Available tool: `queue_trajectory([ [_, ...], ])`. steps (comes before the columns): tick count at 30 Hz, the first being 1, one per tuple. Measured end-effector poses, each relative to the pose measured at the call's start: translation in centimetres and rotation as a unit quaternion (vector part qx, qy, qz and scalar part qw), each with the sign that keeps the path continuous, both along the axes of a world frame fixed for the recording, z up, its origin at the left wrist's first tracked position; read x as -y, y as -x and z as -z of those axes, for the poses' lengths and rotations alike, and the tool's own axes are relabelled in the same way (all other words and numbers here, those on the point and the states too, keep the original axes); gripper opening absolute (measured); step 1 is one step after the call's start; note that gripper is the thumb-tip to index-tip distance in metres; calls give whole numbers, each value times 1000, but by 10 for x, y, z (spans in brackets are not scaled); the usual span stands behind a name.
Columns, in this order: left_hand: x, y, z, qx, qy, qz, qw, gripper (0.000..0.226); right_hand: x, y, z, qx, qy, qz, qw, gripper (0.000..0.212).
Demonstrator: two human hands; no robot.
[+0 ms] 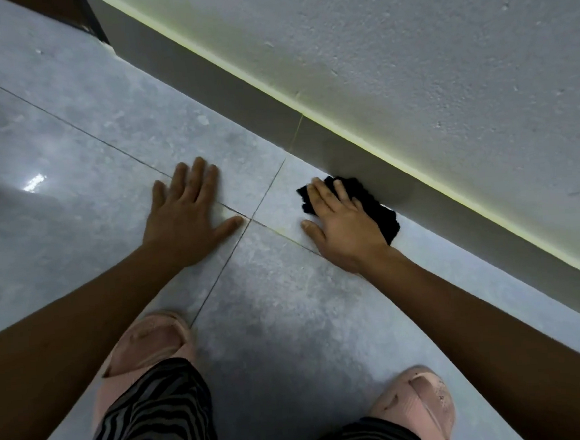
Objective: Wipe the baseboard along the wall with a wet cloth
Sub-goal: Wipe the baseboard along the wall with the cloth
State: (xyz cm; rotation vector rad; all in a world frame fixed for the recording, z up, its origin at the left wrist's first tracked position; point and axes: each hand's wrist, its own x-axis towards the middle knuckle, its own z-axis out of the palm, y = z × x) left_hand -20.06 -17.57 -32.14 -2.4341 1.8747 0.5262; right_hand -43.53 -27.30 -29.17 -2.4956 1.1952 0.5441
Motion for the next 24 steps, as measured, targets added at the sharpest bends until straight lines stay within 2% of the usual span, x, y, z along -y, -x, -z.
queue_trajectory([
  [3,0,2,2,-2,6,-7,1000,95,13,-21,-6,42,-35,-54,997,61],
  [6,-1,-2,2,0,0,-3,1000,96,13,-28,-7,85,1,-16,996,59],
  [9,-1,-8,0,1,-8,6,1000,98,-7,5,-3,49,47,-8,998,61],
  [13,-4,-11,-1,1,-9,11,1000,97,-10,34,1,17,36,-23,999,65],
  [17,-4,-12,-2,16,-15,17,1000,97,1,-1,6,47,14,-22,999,63],
  [24,-7,-15,0,34,-18,-45,998,119,14,-74,6,63,-4,-42,997,66],
])
